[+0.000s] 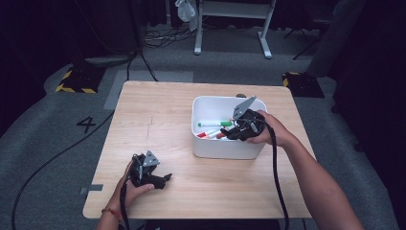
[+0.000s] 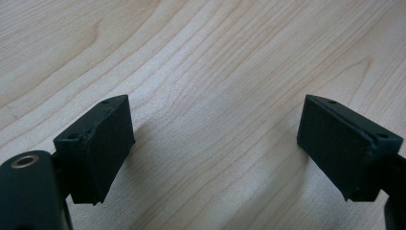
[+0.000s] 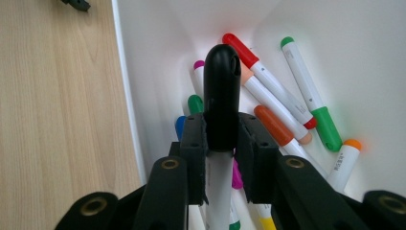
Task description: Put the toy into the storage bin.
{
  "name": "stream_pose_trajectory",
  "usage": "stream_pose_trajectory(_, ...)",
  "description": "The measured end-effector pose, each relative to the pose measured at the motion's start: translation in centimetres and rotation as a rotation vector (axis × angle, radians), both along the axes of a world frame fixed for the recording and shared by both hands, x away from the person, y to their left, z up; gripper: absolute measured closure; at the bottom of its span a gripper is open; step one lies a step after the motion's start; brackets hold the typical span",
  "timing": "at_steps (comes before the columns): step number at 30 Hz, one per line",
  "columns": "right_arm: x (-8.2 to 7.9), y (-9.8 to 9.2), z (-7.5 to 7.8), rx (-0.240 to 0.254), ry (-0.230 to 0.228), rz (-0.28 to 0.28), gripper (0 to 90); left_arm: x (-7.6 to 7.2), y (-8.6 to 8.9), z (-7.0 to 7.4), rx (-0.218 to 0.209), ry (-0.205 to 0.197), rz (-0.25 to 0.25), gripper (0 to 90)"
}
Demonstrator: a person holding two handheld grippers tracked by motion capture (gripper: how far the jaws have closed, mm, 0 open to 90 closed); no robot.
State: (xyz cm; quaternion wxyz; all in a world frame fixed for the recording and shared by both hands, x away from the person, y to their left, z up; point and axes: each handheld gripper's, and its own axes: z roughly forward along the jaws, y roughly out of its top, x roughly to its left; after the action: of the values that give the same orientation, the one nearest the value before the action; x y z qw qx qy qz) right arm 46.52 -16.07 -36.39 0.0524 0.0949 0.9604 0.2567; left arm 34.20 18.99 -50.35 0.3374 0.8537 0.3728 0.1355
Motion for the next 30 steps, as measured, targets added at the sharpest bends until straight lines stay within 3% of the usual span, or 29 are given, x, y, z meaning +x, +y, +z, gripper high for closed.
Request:
stream_pose_trajectory(4,-0.1,0.5,-0.2,-0.036,0.004,-0.005,74.5,0.0,0.0,0.0,0.000,0.000,0.000,12.5)
stream_pose_trajectory(8,-0.1,0.7,-0.3,-0.037,0.010,-0.009,74.3,0.0,0.0,0.0,0.000,0.000,0.000,12.5)
stream_pose_trajectory(11,-0.1,0.6,-0.2,-0.034,-0.003,-0.023,69.3,0.0,0.0,0.0,0.000,0.000,0.000,12.5)
stream_pose_trajectory(30,-0.2,-0.5,0.2,0.072,-0.041,-0.079,57.1,0.0,0.0,0.0,-0.001,0.000,0.000,12.5)
